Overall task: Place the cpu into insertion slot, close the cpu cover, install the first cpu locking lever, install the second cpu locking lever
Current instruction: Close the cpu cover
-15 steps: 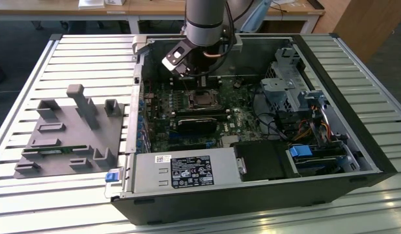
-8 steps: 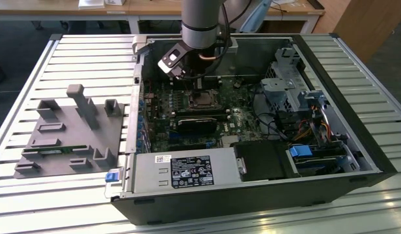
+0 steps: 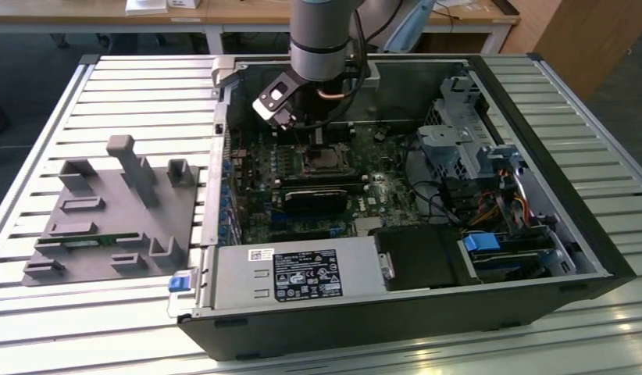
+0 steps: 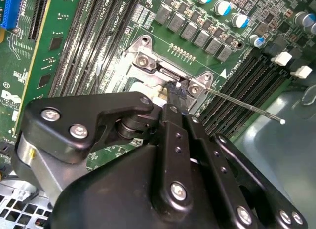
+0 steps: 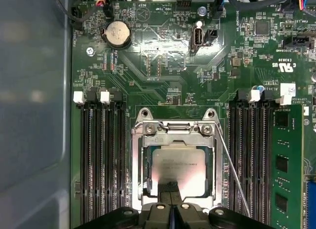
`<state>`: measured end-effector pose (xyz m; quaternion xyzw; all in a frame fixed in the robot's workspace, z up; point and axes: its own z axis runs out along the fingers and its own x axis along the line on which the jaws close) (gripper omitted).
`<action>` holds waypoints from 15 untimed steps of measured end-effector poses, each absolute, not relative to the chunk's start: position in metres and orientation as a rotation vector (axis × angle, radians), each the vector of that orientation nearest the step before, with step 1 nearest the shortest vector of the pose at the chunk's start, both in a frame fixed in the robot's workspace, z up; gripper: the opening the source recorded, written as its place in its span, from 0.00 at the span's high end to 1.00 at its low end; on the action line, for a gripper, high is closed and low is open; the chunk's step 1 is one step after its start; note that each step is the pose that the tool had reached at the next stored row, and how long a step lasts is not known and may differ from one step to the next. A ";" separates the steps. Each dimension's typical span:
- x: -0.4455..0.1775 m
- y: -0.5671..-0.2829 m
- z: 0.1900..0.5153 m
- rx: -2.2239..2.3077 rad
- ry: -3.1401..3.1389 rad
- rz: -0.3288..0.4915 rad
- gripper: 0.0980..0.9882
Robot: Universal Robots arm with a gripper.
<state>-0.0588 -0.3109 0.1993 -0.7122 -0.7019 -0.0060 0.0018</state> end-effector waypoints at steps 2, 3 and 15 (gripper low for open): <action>-0.059 -0.311 0.204 -2.235 -2.203 -0.019 0.99; -0.059 -0.311 0.206 -2.235 -2.203 -0.017 0.99; -0.043 -0.311 0.210 -2.234 -2.202 -0.015 0.99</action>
